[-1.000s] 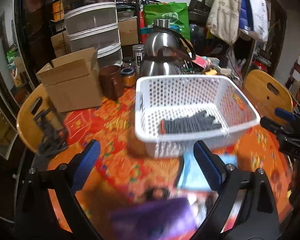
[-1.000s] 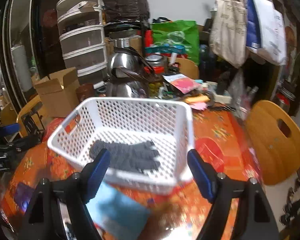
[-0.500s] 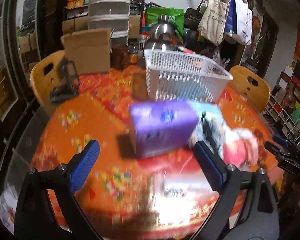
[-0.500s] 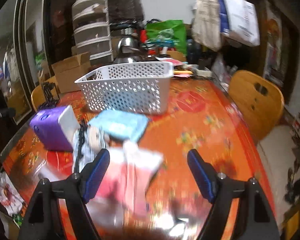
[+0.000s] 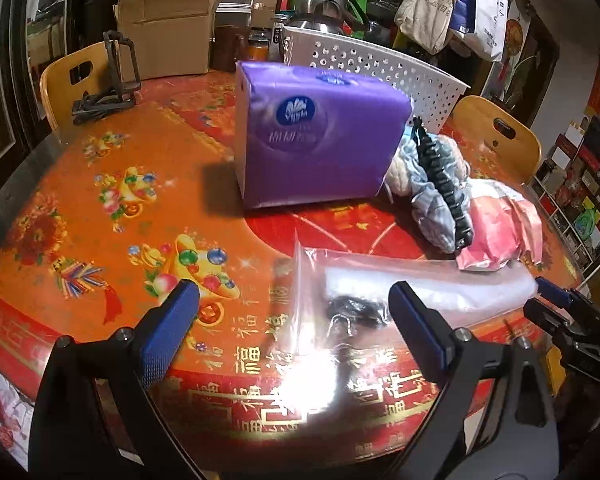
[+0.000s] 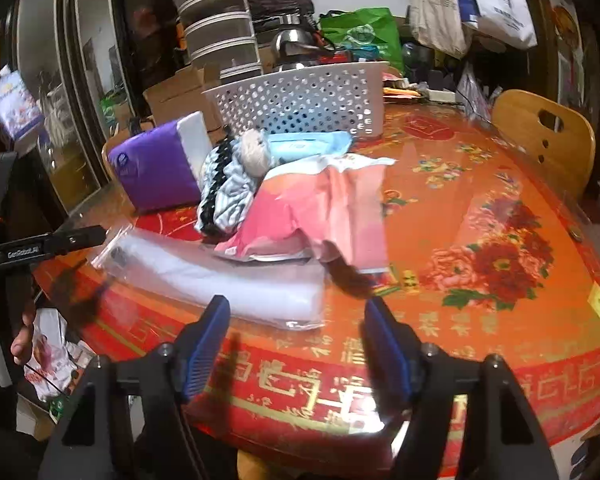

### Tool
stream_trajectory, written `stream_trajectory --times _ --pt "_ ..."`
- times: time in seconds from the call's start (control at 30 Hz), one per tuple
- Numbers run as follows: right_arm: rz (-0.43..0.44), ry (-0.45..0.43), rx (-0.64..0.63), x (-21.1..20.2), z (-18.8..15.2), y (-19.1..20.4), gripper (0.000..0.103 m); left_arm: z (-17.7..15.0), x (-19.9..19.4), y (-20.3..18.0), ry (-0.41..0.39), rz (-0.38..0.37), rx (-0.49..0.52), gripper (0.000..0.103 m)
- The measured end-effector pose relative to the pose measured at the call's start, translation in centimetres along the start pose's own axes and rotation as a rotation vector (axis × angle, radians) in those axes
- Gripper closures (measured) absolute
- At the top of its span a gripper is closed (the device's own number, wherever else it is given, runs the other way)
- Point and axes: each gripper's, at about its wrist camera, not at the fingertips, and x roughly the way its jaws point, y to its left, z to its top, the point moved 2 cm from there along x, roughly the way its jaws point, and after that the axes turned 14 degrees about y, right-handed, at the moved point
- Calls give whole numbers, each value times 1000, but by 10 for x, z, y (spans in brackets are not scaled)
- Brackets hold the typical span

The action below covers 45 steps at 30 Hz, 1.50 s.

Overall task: Organize soft objects
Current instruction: 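Move the left gripper back to the clear plastic bag and close on it, then lift the clear plastic bag with the left gripper and lower it into the basket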

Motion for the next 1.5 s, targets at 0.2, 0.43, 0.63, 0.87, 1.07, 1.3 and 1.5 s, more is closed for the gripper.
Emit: stream_trajectory --times 0.2,0.43,0.63,0.87,1.07,1.3,1.5 --pt "-2 -7 -37 9 3 14 47 -1 17 -8 -2 0 35 9" --pt "-40 -21 -72 15 5 16 56 -12 26 -36 -39 69 130 8" --pt "-65 -40 -93 14 3 13 67 -16 27 -44 -79 65 146 15" --pt "-82 -51 -112 14 1 15 76 -24 21 -55 -100 24 173 67" --pt "-44 -54 -103 13 0 14 96 -28 16 -52 -95 7 171 72" --pt "18 -69 -88 8 -3 14 98 -31 -1 -48 -106 -10 170 74" --pt "26 -110 -108 -6 2 22 99 -29 -22 -50 -143 -10 183 75"
